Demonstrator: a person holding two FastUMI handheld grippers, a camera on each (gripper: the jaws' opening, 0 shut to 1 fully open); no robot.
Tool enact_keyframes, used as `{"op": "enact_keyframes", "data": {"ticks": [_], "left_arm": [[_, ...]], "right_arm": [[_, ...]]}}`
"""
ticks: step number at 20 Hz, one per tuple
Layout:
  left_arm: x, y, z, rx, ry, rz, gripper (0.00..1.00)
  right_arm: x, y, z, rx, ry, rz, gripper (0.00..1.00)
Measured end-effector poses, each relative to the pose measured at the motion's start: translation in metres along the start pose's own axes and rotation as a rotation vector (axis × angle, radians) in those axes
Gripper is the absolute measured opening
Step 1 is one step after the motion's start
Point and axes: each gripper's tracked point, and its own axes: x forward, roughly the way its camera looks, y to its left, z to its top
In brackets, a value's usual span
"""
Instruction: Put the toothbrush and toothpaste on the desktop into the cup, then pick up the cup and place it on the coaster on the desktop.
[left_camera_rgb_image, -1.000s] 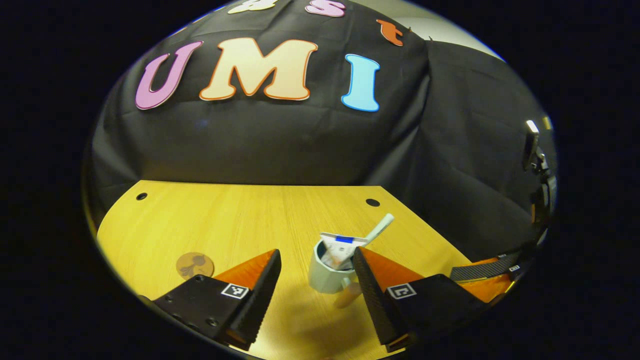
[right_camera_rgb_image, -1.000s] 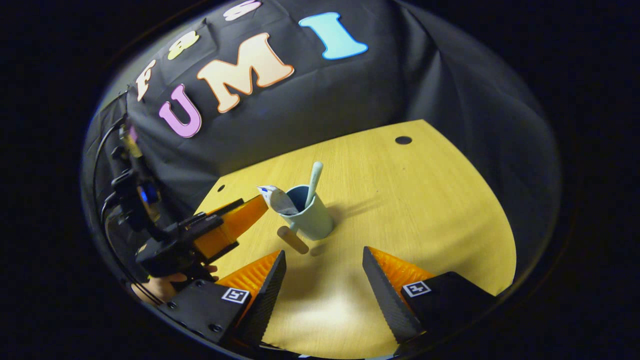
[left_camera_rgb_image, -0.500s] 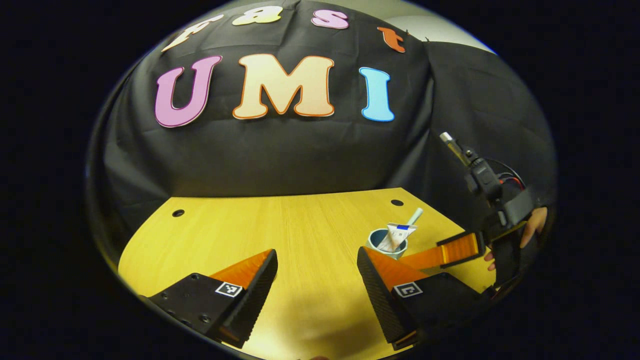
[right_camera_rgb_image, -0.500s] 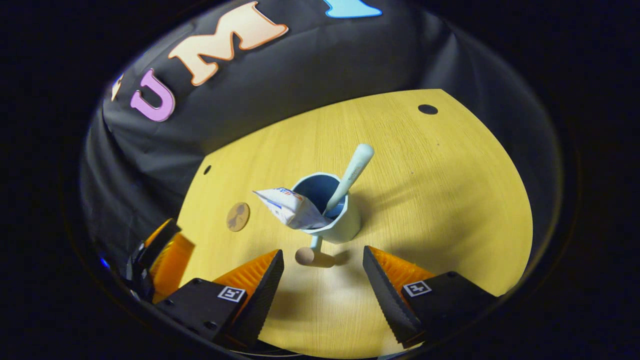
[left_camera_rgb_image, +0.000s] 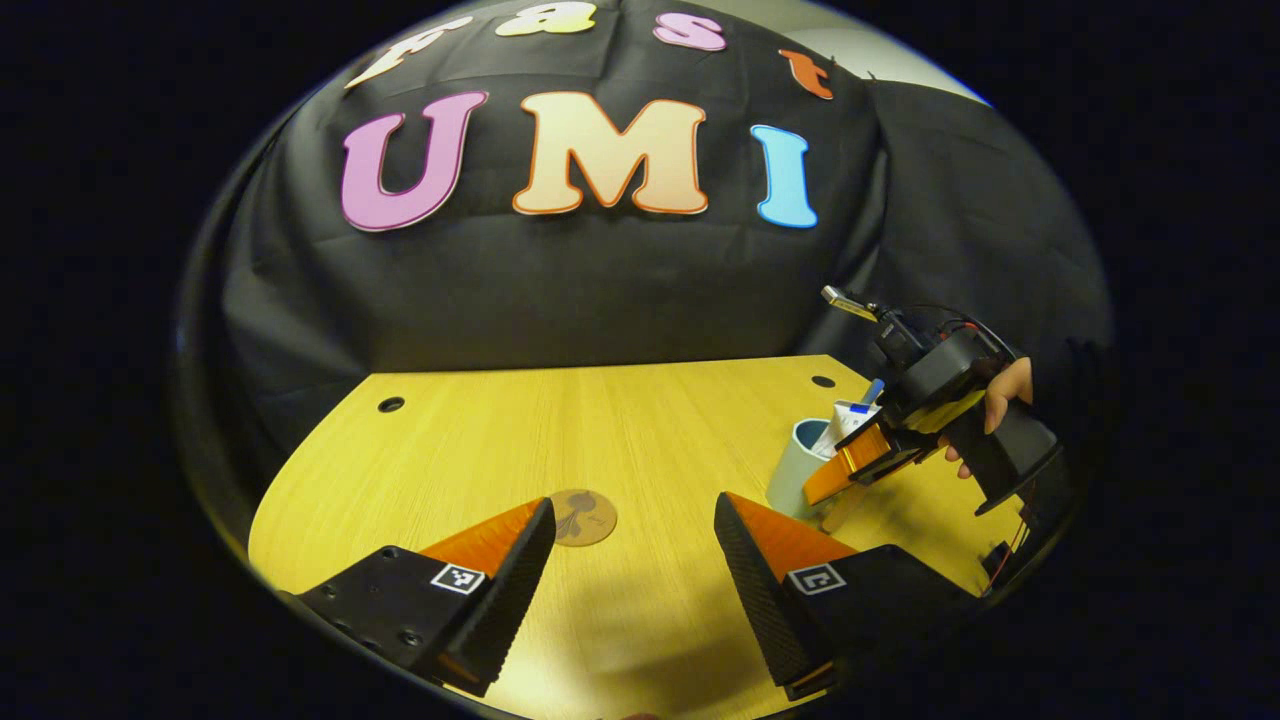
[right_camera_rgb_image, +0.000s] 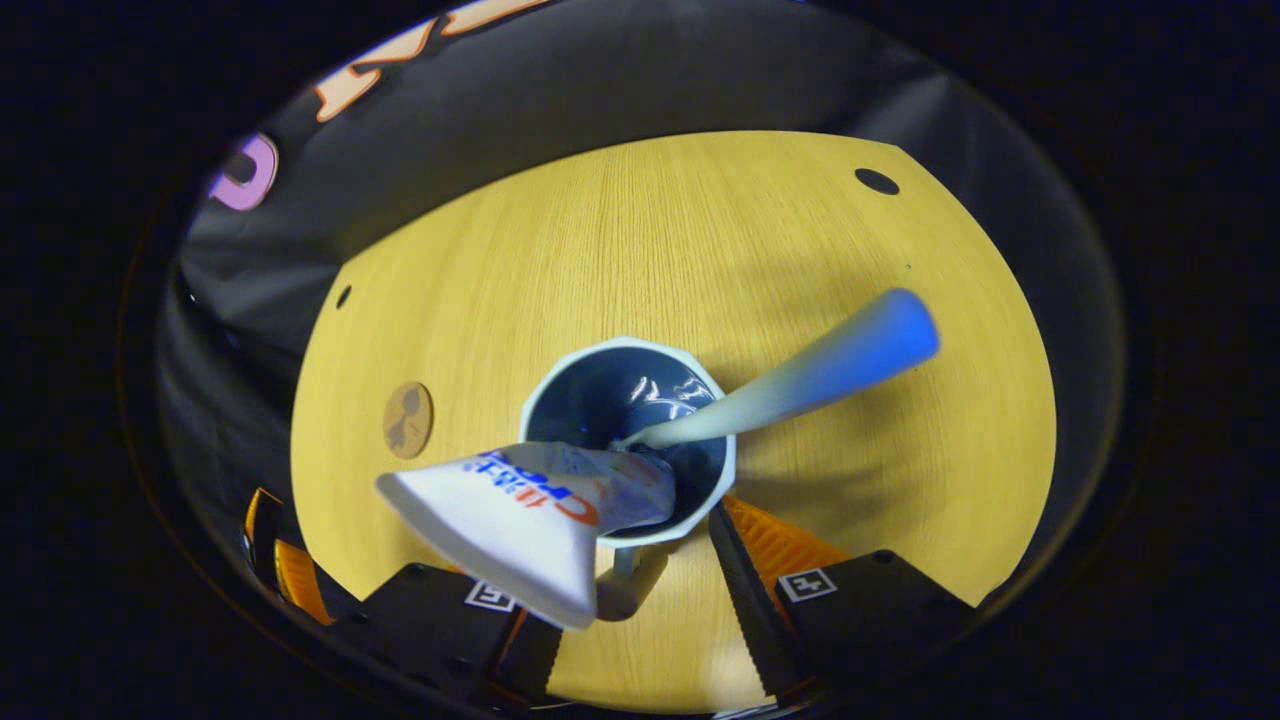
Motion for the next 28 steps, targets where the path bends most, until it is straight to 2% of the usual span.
{"op": "enact_keyframes", "data": {"ticks": [5, 9, 16, 21, 28], "left_arm": [[-0.003, 0.023, -0.009, 0.001, 0.032, 0.030, 0.93], [-0.003, 0.031, -0.015, -0.007, 0.042, 0.032, 0.94], [-0.001, 0.043, -0.019, -0.018, 0.048, 0.038, 0.93], [-0.004, 0.053, -0.022, -0.046, 0.050, 0.051, 0.94], [-0.009, 0.076, -0.030, -0.083, 0.056, 0.080, 0.93]], "right_arm": [[0.004, -0.004, -0.001, 0.012, 0.047, -0.007, 0.68], [0.005, -0.001, 0.000, -0.009, 0.039, -0.026, 0.39], [0.000, -0.004, 0.005, -0.092, -0.029, -0.076, 0.38], [-0.003, 0.004, 0.005, -0.123, -0.049, -0.057, 0.37], [-0.024, 0.056, 0.019, -0.220, -0.082, 0.025, 0.37]]}}
